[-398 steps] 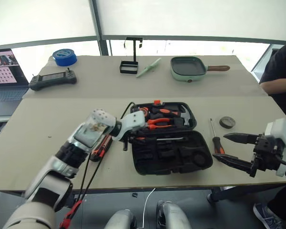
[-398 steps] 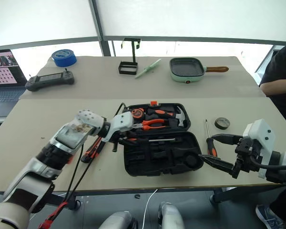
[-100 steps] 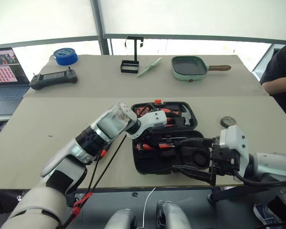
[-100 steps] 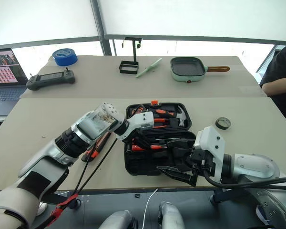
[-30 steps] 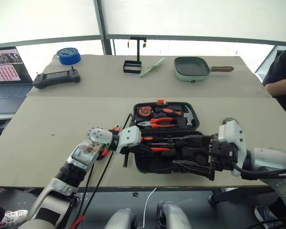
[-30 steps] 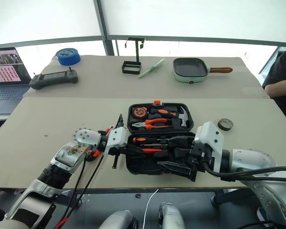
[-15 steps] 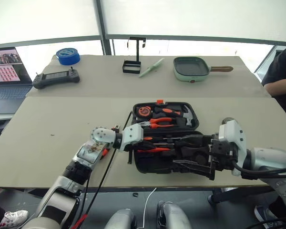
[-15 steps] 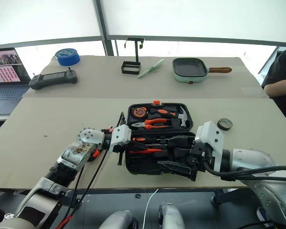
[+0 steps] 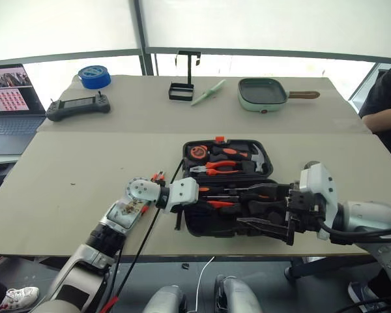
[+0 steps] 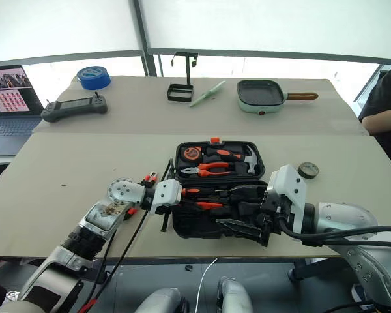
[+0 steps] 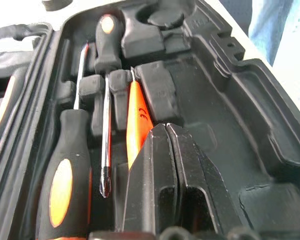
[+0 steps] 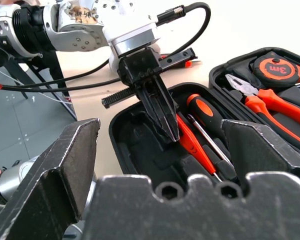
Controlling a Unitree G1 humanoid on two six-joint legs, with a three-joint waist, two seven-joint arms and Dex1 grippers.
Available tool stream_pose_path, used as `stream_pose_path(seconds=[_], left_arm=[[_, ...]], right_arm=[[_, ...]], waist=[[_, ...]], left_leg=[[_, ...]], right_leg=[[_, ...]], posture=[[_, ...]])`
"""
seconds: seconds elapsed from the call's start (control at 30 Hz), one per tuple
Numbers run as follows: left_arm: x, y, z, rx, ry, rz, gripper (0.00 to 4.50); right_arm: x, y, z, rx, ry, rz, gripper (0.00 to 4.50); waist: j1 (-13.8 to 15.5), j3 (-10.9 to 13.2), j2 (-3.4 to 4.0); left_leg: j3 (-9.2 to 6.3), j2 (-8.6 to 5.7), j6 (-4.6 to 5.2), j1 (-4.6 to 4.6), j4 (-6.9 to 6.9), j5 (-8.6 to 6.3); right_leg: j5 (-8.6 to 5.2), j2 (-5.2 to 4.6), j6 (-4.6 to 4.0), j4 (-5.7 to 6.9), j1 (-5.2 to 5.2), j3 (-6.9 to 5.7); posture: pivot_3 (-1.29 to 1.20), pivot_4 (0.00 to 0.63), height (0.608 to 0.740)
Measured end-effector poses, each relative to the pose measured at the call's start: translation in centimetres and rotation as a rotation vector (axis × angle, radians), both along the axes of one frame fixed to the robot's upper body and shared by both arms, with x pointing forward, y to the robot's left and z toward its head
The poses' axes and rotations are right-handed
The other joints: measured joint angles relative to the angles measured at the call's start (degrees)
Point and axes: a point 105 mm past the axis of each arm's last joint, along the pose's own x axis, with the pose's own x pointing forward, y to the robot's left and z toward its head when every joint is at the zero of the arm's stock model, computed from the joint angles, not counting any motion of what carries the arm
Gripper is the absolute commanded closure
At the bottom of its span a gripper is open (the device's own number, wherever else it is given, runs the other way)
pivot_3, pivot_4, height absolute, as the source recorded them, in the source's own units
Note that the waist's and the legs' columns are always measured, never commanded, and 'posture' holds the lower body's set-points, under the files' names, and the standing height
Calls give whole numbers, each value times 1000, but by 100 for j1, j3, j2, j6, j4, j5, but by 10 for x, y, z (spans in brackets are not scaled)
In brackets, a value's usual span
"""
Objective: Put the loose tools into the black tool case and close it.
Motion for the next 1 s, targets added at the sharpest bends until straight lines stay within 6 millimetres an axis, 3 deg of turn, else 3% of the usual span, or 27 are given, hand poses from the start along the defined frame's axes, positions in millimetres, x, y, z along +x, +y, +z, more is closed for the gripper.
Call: stream_pose_path(seconds=[1.0], left_arm=[[4, 4, -5, -8, -12, 55, 4424]], right_arm=[[1, 2, 4, 15, -3, 14, 0]], waist=[[-19, -12, 0]], left_leg=[[0, 0, 1, 9, -1, -1]], right_leg=[[0, 1, 1, -1, 5, 1]], posture=[[0, 150, 740]])
